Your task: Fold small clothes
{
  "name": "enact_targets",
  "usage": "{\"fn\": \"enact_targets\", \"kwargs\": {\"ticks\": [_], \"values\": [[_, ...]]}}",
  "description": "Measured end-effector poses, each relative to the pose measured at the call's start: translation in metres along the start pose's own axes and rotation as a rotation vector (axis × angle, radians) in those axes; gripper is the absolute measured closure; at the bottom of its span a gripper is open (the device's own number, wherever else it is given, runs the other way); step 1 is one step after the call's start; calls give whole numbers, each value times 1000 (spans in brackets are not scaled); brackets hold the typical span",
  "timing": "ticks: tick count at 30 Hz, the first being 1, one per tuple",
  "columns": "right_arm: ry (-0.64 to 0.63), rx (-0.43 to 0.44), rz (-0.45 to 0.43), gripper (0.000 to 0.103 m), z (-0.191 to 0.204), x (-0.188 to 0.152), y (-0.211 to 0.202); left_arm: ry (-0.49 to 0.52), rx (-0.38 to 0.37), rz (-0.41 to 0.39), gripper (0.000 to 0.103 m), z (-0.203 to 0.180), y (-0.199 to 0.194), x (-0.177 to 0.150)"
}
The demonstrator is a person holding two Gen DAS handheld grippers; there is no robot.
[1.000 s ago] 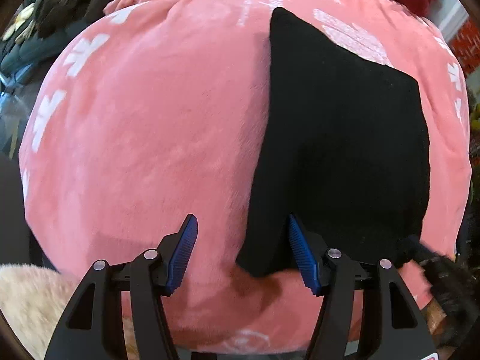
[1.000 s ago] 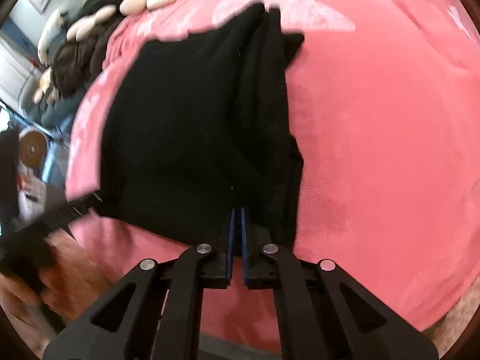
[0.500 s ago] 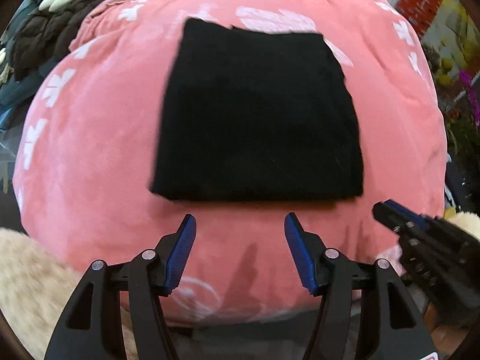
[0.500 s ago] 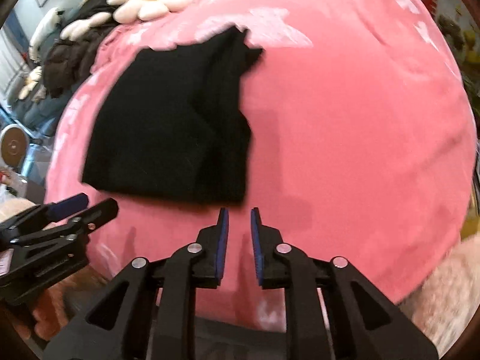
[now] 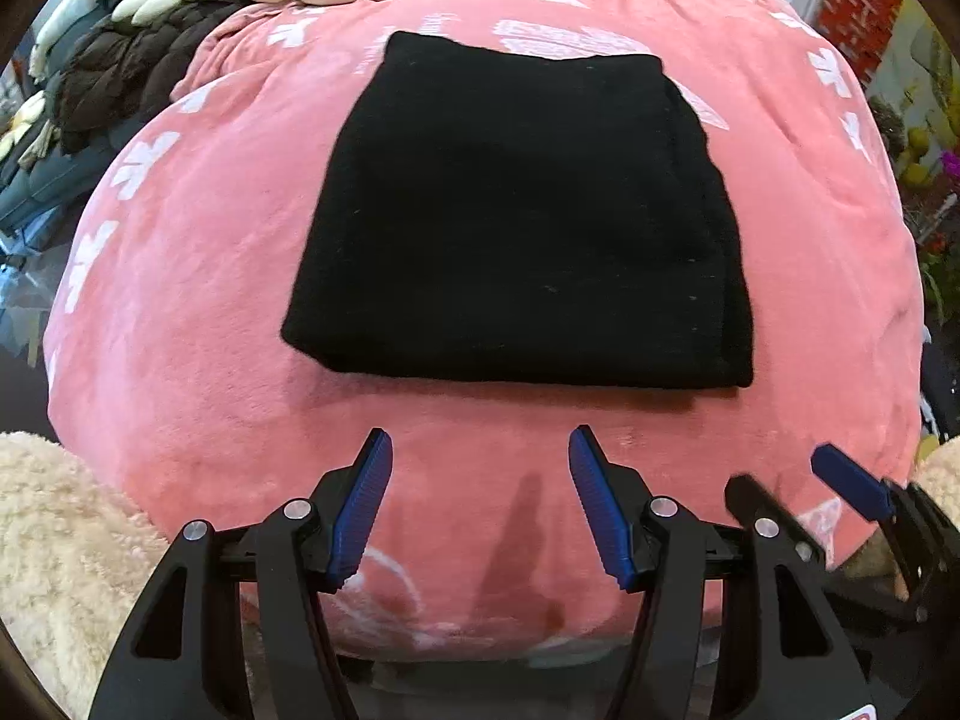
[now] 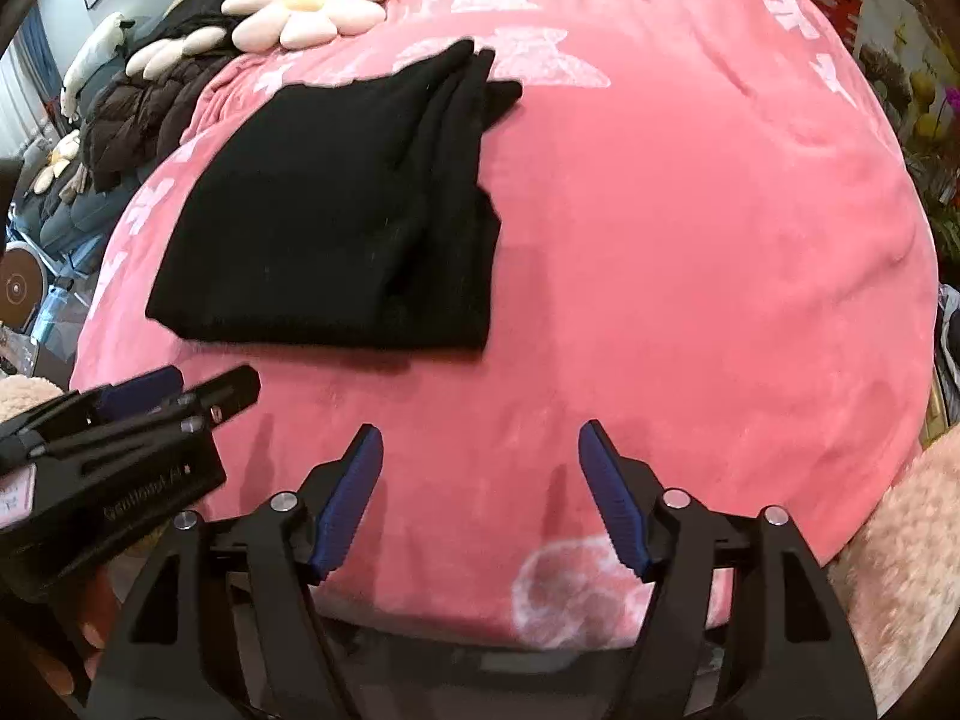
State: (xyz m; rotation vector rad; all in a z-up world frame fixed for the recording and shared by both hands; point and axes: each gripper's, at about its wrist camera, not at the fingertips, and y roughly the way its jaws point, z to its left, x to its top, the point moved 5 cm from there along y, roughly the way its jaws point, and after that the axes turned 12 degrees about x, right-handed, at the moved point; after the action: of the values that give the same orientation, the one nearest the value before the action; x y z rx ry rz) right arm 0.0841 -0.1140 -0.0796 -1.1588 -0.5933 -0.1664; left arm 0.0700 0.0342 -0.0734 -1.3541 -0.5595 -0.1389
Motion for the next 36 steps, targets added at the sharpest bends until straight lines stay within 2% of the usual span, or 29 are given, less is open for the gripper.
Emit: {"fn": "enact_targets", "kwargs": {"ticks": [8, 21, 26, 36], "values": [[13, -55, 33, 27, -1, -5, 7, 12, 71, 0, 44, -2, 6, -7], [22, -78, 25, 27, 1, -8, 6, -9, 95, -17, 45, 0, 2, -13], [93, -75, 13, 27, -13, -8, 4, 24, 102, -23, 45, -3, 0, -15], [67, -82, 4, 27, -8, -7, 2, 59, 107, -20, 44, -10, 0, -18]]}}
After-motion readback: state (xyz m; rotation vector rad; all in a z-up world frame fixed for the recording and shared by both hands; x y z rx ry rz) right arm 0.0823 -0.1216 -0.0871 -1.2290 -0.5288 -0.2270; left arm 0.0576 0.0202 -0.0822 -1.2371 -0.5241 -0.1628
